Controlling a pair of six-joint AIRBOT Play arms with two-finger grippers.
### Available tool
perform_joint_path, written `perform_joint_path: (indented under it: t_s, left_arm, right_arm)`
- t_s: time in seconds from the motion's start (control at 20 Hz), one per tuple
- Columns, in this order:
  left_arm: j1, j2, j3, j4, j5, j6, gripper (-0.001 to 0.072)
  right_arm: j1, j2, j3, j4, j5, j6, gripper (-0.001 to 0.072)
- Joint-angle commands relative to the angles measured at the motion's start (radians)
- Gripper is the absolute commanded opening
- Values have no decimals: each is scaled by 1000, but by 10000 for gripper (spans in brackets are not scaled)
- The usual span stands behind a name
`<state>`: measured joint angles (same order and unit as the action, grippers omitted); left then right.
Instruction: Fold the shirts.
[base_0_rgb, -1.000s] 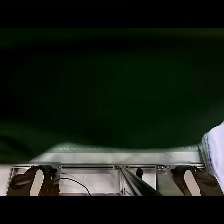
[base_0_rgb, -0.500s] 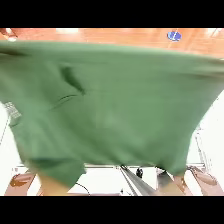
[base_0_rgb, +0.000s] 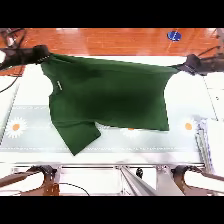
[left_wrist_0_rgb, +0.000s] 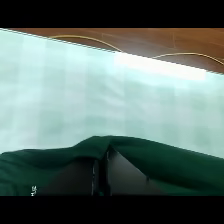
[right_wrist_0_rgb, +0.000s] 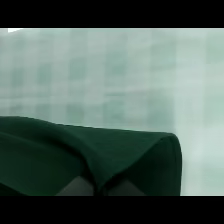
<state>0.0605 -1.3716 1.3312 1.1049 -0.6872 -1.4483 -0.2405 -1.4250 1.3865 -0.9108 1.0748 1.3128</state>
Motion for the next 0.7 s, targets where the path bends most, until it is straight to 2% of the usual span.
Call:
perform_joint_path:
  t_s: [0.0,0.2,0.4,0.5,0.6,0.65]
  left_arm:
    - [-13,-253,191,-6,-48,-66,22]
    - [-15,-390,315,-13,-128,-68,22]
    - [-14,-409,315,-65,-54,-68,22]
    - [-5,-404,317,-78,-92,-64,22]
    - [19,-399,333,-102,-220,-60,24]
    - [29,-392,333,-119,-275,-6,23]
  right_arm:
    - [35,-247,192,-12,-101,59,18]
    - [71,-387,315,-7,-103,94,18]
    - [88,-419,316,27,-225,153,18]
    - [84,-417,318,40,-182,133,18]
    - [59,-415,339,43,-61,111,18]
    - [46,-409,345,57,6,102,18]
